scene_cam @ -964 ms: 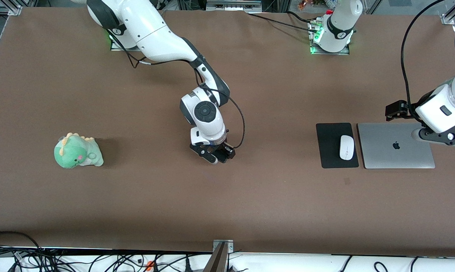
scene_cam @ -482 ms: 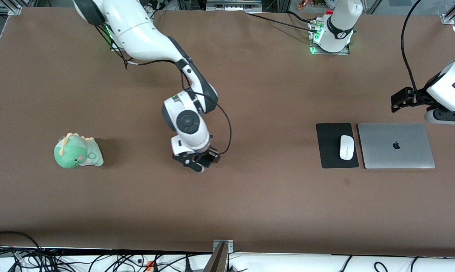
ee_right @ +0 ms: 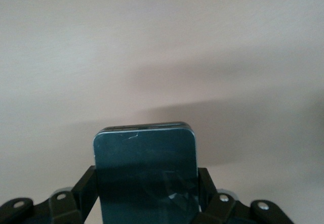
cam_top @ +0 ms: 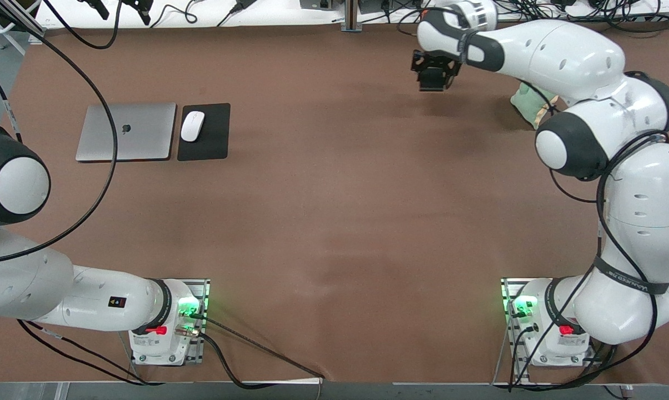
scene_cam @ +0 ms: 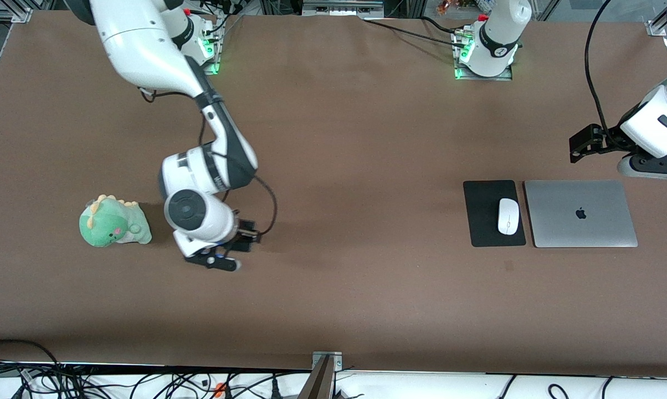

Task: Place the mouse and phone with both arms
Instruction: 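Carry the black phone with the right gripper beside the green plush toy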

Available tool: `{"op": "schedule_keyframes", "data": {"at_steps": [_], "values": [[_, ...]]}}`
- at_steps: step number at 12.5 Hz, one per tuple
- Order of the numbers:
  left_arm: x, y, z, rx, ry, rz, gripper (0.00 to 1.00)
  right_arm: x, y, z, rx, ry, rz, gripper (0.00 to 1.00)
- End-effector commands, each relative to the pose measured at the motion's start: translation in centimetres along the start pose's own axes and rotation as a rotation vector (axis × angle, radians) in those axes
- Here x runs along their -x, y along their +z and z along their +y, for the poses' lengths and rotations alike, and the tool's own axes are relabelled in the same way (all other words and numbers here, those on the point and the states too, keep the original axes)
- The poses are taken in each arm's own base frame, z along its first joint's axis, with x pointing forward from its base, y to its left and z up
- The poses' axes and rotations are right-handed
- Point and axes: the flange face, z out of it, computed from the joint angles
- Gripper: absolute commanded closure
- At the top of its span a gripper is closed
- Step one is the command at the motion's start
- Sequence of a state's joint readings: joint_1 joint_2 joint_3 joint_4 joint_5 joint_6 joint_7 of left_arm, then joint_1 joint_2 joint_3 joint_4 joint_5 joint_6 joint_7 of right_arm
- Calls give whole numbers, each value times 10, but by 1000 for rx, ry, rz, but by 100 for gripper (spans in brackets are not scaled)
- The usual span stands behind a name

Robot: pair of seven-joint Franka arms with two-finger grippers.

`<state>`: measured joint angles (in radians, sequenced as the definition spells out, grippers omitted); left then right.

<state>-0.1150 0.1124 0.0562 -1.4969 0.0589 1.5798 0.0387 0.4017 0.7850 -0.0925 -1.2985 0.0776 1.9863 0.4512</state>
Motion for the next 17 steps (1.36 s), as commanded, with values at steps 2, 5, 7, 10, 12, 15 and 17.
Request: {"op": "schedule_keyframes", "data": {"at_steps": [2,5,7,10,12,15,17], "values": [[5,-2,0,14,-9,5,0,-11,18,73,-13,-86,-43,40],[6,-2,0,14,-9,2,0,-11,42,89,-22,-81,-28,39],[5,-1,-1,13,-12,4,0,-12,63,110,-26,-99,-15,39],[4,-1,-5,13,-18,8,0,-8,86,126,-28,-100,2,38],[5,-1,-6,13,-19,3,0,-10,90,134,-28,-95,-2,37],[5,0,-7,14,-21,3,0,-13,90,143,-29,-91,-2,10],[5,-1,-6,14,-19,3,0,-14,84,142,-31,-73,2,0]]}}
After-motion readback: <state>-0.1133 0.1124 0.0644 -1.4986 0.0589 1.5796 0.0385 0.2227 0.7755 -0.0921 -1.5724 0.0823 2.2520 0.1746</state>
